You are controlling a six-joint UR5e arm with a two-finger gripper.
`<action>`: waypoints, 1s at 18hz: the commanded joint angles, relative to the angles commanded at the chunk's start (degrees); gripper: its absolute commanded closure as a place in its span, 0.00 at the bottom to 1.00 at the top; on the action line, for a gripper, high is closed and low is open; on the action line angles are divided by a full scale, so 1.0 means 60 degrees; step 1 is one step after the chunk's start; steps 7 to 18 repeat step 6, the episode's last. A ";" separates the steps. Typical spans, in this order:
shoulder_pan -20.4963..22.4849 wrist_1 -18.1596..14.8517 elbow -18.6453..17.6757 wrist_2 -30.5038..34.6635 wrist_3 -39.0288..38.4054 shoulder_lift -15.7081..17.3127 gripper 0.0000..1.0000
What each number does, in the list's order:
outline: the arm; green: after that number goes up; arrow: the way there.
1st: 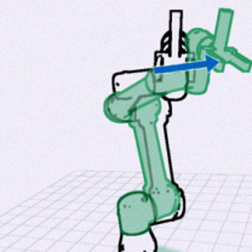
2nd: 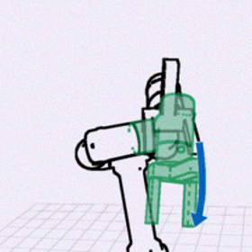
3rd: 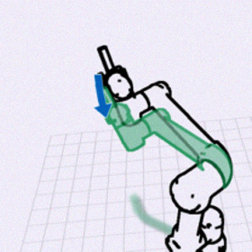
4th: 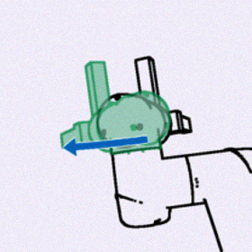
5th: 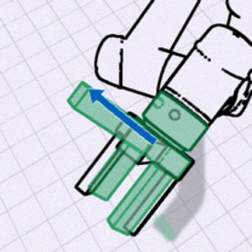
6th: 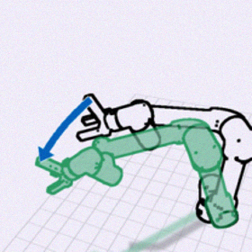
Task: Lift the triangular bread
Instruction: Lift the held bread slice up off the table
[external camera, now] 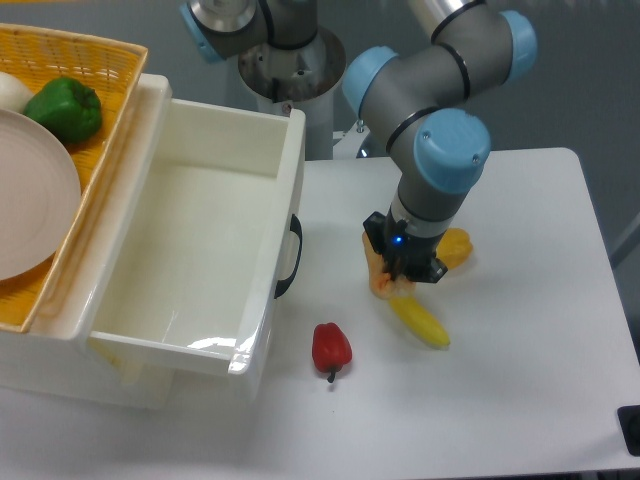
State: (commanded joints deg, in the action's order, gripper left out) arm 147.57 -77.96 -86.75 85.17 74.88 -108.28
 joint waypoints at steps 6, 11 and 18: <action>-0.0029 -0.0015 -0.0059 0.0059 0.0307 0.0015 1.00; -0.0029 -0.0015 -0.0059 0.0059 0.0307 0.0015 1.00; -0.0029 -0.0015 -0.0059 0.0059 0.0307 0.0015 1.00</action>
